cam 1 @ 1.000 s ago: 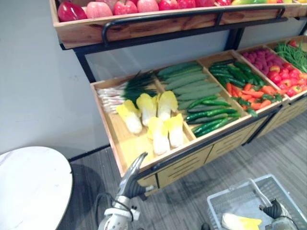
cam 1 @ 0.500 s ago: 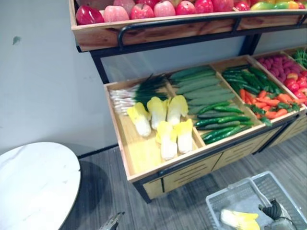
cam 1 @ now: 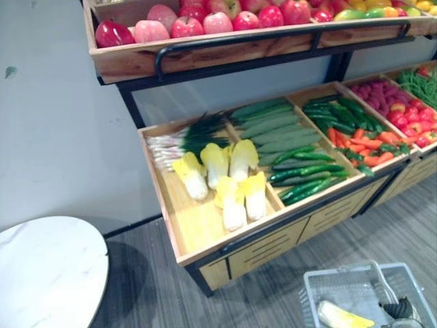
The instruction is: Pick vegetable in the basket
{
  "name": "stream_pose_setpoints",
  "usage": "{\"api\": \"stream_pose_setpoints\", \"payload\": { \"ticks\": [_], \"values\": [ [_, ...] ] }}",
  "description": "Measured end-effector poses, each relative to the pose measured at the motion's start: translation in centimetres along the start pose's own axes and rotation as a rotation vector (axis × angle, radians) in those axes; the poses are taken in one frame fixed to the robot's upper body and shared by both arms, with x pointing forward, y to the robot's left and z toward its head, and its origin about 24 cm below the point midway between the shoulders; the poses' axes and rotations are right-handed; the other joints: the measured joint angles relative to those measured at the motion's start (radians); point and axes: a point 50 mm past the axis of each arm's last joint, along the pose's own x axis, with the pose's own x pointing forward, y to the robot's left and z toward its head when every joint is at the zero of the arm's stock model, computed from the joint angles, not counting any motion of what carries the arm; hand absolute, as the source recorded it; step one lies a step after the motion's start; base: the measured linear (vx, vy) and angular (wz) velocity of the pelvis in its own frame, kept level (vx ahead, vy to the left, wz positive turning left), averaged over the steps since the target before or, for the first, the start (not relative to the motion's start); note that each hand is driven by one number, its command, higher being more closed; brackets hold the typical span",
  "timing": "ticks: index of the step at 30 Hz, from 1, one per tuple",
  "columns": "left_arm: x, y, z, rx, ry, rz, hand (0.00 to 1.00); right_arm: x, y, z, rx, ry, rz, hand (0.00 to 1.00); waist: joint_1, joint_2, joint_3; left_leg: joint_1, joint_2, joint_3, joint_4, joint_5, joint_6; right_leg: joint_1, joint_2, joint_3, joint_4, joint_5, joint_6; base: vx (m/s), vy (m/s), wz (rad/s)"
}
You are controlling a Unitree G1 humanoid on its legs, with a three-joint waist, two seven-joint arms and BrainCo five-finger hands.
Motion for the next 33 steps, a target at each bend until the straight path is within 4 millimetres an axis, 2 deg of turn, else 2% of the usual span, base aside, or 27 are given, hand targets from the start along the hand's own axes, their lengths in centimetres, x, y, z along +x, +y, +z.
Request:
{"api": "stream_pose_setpoints", "payload": {
  "ticks": [4,5,8,9,10,11,12,13,14,15,16,17,18,20,22,23,24,27,29,30,31,32,33],
  "values": [
    [0.0,0.1,0.0,0.000,0.000,0.008,0.00,-0.5,0.4,-1.5,0.043,0.067,0.000,1.00,0.000,-0.016,0.010,0.031,0.004,0.026,0.014,-0.022,-0.004,0.008,-0.001,0.023,0.034,-0.014,0.005,0.03,0.013,-0.15],
    [0.2,0.5,0.6,0.006,-0.016,0.016,0.00,-0.7,0.8,-1.8,0.066,0.081,0.005,1.00,-0.003,-0.025,0.022,0.018,0.009,0.027,0.070,-0.053,-0.003,-0.009,-0.007,0.033,0.076,-0.032,0.008,0.03,0.036,-0.09],
    [0.6,1.2,1.8,0.041,-0.059,0.031,0.00,-1.3,2.3,-0.8,0.113,0.045,0.030,1.00,-0.005,-0.035,0.050,-0.057,0.039,0.059,0.251,-0.147,0.003,-0.065,-0.014,0.086,0.130,-0.043,0.013,-0.01,0.045,-0.50],
    [0.9,1.7,2.5,0.060,-0.083,0.039,0.00,-1.6,3.2,0.2,0.146,0.008,0.048,1.00,-0.005,-0.036,0.055,-0.110,0.061,0.104,0.342,-0.196,0.013,-0.114,-0.011,0.136,0.131,-0.024,0.043,-0.06,0.093,-0.86],
    [0.9,1.9,2.8,0.063,-0.090,0.043,0.00,-1.7,3.6,0.7,0.157,-0.009,0.056,1.00,-0.005,-0.036,0.059,-0.126,0.070,0.122,0.373,-0.218,0.013,-0.129,-0.009,0.157,0.127,-0.010,0.063,-0.10,0.090,-1.19],
    [1.1,2.3,3.0,0.067,-0.097,0.053,0.00,-1.9,4.1,1.5,0.175,-0.036,0.069,1.00,-0.004,-0.031,0.077,-0.137,0.098,0.167,0.420,-0.257,0.018,-0.158,0.008,0.175,0.118,0.042,0.087,-0.12,0.079,-1.07],
    [1.2,2.5,3.5,0.062,-0.107,0.060,0.00,-2.0,4.4,1.8,0.174,-0.048,0.078,1.00,-0.001,-0.026,0.083,-0.135,0.114,0.196,0.434,-0.269,0.019,-0.175,0.023,0.168,0.104,0.094,0.082,-0.15,0.063,-1.46],
    [1.1,2.6,3.7,0.046,-0.115,0.067,0.00,-2.0,4.6,2.4,0.162,-0.072,0.091,1.00,0.008,0.003,0.094,-0.123,0.147,0.253,0.436,-0.276,0.042,-0.182,0.046,0.150,0.046,0.207,0.067,-0.18,0.099,-1.48],
    [1.2,2.6,4.2,0.038,-0.136,0.072,0.00,-2.0,4.9,3.2,0.159,-0.101,0.102,1.00,0.008,0.007,0.120,-0.100,0.169,0.311,0.430,-0.273,0.058,-0.184,0.055,0.046,0.048,0.235,0.036,-0.18,0.146,-1.52],
    [1.2,3.2,5.0,0.030,-0.163,0.097,0.00,-2.2,5.0,2.9,0.153,-0.098,0.106,1.00,0.003,-0.008,0.139,-0.071,0.165,0.361,0.406,-0.260,0.063,-0.194,0.024,-0.083,0.163,0.156,-0.072,-0.15,0.145,-1.11],
    [1.3,3.4,5.3,0.027,-0.173,0.104,0.00,-2.3,5.0,2.6,0.149,-0.089,0.106,1.00,0.004,-0.015,0.139,-0.059,0.166,0.384,0.399,-0.254,0.060,-0.195,0.012,-0.131,0.217,0.128,-0.100,-0.06,0.125,-1.00],
    [1.3,3.6,5.6,0.019,-0.185,0.113,0.00,-2.4,5.0,2.2,0.143,-0.077,0.108,1.00,0.008,-0.021,0.139,-0.039,0.168,0.426,0.380,-0.239,0.058,-0.191,-0.003,-0.193,0.288,0.065,-0.101,0.02,0.067,-1.01],
    [1.3,3.6,6.0,0.019,-0.194,0.113,0.00,-2.4,5.1,2.0,0.140,-0.074,0.110,1.00,0.006,-0.021,0.139,-0.021,0.166,0.466,0.355,-0.221,0.057,-0.181,-0.009,-0.221,0.304,0.044,-0.102,0.05,0.025,-0.99],
    [1.3,3.7,6.4,0.018,-0.205,0.113,0.00,-2.6,5.2,1.7,0.132,-0.064,0.121,1.00,0.003,-0.028,0.143,0.010,0.147,0.519,0.309,-0.188,0.046,-0.179,-0.003,-0.227,0.271,0.035,-0.097,0.03,-0.069,-0.81],
    [1.3,3.0,7.0,0.004,-0.222,0.095,0.00,-2.6,5.2,1.3,0.125,-0.044,0.122,1.00,-0.004,-0.016,0.147,0.045,0.130,0.548,0.255,-0.149,0.031,-0.164,0.020,-0.212,0.224,0.033,-0.096,-0.01,-0.115,-0.59],
    [1.2,2.5,7.2,0.000,-0.227,0.084,0.00,-2.7,5.2,0.9,0.120,-0.027,0.125,1.00,-0.019,-0.009,0.148,0.054,0.123,0.558,0.234,-0.138,0.019,-0.144,0.034,-0.201,0.177,0.020,-0.077,-0.03,-0.119,-0.32],
    [1.2,2.3,7.3,0.002,-0.229,0.077,0.00,-2.8,5.2,0.8,0.117,-0.021,0.128,1.00,-0.022,-0.008,0.147,0.058,0.119,0.565,0.227,-0.134,0.013,-0.136,0.041,-0.193,0.150,0.010,-0.078,-0.05,-0.168,-0.43],
    [1.0,1.2,8.1,-0.006,-0.247,0.049,0.00,-3.1,5.2,-0.3,0.103,0.011,0.138,1.00,-0.024,0.018,0.141,0.077,0.129,0.590,0.198,-0.101,-0.001,-0.125,0.087,-0.168,0.097,0.016,-0.081,-0.08,-0.130,-0.32],
    [1.0,1.0,8.4,-0.008,-0.255,0.046,0.00,-3.2,5.3,-0.4,0.100,0.011,0.141,1.00,-0.027,0.018,0.141,0.088,0.149,0.599,0.199,-0.092,-0.006,-0.124,0.104,-0.163,0.108,0.000,-0.091,-0.07,-0.086,-0.12],
    [1.0,1.0,8.7,-0.004,-0.264,0.045,0.00,-3.2,5.3,-0.4,0.101,0.011,0.142,1.00,-0.034,0.017,0.141,0.086,0.175,0.595,0.233,-0.093,-0.007,-0.127,0.106,-0.176,0.126,-0.018,-0.114,-0.07,-0.069,0.10],
    [1.0,0.9,8.8,-0.001,-0.266,0.044,0.00,-3.2,5.3,-0.4,0.102,0.010,0.142,1.00,-0.037,0.015,0.142,0.080,0.185,0.594,0.259,-0.095,-0.005,-0.129,0.107,-0.181,0.136,-0.027,-0.118,-0.08,-0.071,0.05],
    [0.9,0.6,8.8,0.013,-0.271,0.032,0.00,-3.1,5.1,-0.4,0.099,0.008,0.137,1.00,-0.042,0.017,0.154,0.078,0.227,0.596,0.347,-0.114,0.010,-0.128,0.113,-0.182,0.169,-0.051,-0.128,-0.07,-0.061,-0.09],
    [0.9,0.5,8.8,0.022,-0.274,0.026,0.00,-3.0,5.0,-0.3,0.099,0.003,0.135,1.00,-0.038,0.016,0.159,0.075,0.244,0.592,0.394,-0.115,0.015,-0.125,0.113,-0.175,0.178,-0.059,-0.129,-0.07,-0.099,-0.27]
  ]
}}
